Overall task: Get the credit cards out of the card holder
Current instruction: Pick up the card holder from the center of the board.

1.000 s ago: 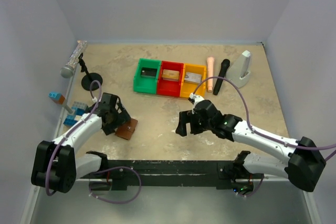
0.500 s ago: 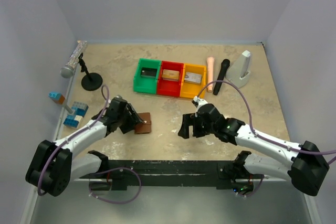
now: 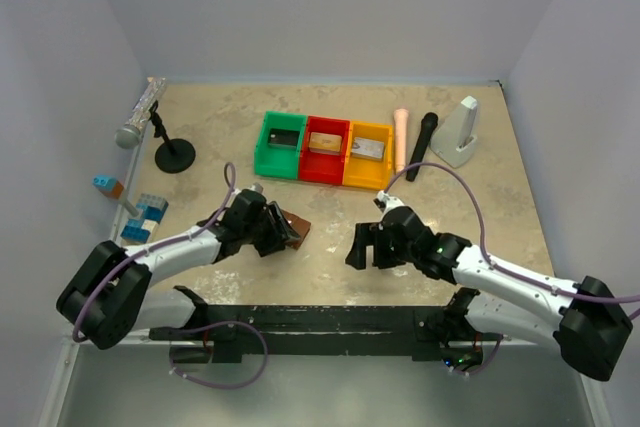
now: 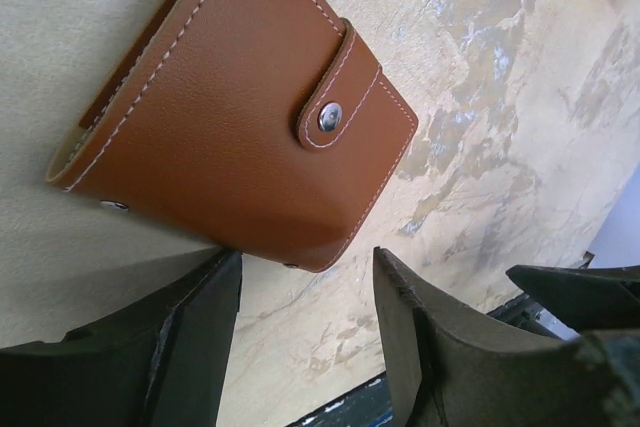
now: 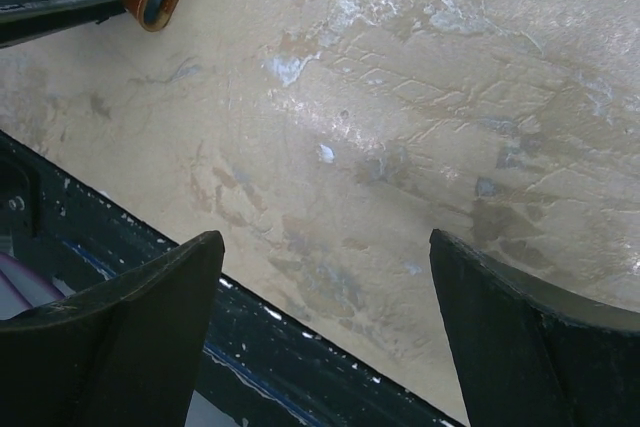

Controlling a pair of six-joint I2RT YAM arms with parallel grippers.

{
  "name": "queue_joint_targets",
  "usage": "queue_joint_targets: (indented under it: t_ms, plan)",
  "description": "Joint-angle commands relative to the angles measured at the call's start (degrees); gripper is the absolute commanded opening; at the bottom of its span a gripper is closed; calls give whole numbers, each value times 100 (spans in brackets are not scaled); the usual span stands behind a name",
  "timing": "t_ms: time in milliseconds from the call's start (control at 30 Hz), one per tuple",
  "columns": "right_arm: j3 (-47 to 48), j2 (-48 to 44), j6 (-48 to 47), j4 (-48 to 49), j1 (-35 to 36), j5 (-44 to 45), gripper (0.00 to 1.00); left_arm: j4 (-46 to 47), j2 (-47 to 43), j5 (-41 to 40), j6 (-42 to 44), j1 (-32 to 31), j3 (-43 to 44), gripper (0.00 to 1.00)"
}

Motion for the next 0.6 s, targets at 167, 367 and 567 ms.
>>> queue_joint_targets:
  t_ms: [167,367,567]
  plan:
    - [1007,381,-564,-91,25,235,88,-1353,-1029,-1007,38,-61,-205,66]
    - [2430,1796,-917,-65,25,130,84,-2075,-1602,-1660,-16,158,-205,64]
    - [3600,3149,-952,-179,25,-133,78,-1996,-1382,-1344,301,966,-161,61]
